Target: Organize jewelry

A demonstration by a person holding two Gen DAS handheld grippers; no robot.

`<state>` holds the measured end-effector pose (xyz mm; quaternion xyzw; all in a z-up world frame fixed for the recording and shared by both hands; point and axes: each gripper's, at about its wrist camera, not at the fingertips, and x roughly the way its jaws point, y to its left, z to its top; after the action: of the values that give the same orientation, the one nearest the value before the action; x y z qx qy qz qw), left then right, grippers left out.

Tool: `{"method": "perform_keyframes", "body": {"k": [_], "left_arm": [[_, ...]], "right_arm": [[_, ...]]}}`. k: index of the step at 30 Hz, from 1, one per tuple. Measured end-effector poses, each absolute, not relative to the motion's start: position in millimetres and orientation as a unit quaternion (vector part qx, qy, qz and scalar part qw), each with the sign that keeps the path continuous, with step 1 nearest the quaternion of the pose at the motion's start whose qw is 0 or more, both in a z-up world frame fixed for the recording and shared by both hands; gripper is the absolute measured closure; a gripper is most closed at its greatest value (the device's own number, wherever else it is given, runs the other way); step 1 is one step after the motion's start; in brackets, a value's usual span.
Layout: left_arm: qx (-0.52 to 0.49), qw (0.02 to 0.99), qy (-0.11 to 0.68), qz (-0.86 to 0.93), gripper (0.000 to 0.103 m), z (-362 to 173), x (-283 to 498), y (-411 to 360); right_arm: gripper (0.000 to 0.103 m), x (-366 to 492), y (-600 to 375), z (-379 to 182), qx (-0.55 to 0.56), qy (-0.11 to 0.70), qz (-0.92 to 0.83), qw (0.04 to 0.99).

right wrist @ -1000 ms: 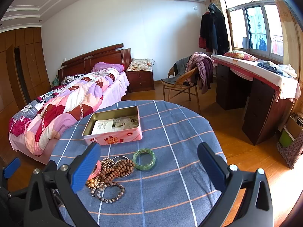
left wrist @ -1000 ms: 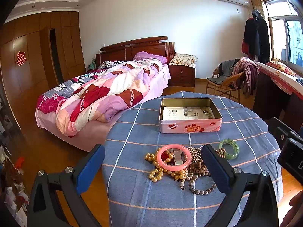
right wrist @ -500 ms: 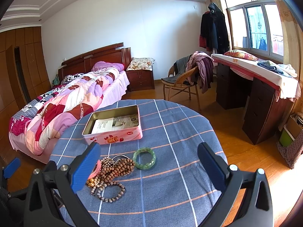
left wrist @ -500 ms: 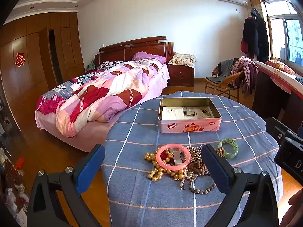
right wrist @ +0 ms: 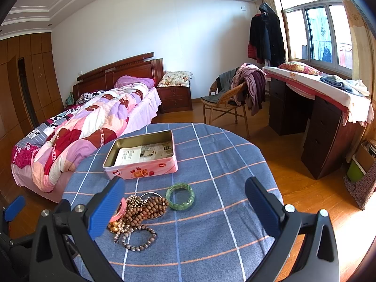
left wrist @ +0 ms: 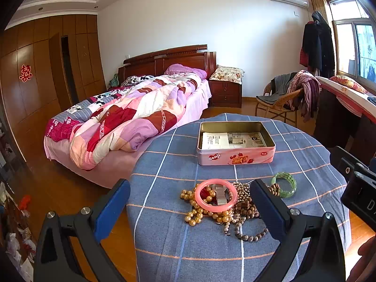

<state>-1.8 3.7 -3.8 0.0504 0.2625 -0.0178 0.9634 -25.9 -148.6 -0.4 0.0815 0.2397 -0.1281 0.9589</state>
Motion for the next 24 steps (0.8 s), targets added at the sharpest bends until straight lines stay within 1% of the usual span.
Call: {"method": "perform_keyframes", "body": {"k": [24], "left_arm": [[0.048,0.962,0.268,-0.019,0.002,-6.1,0.1,5.0]], "right_arm": [[0.000,-25.0,-147.2,-1.4,0.083,0.244,-0.128,0.958]]}}
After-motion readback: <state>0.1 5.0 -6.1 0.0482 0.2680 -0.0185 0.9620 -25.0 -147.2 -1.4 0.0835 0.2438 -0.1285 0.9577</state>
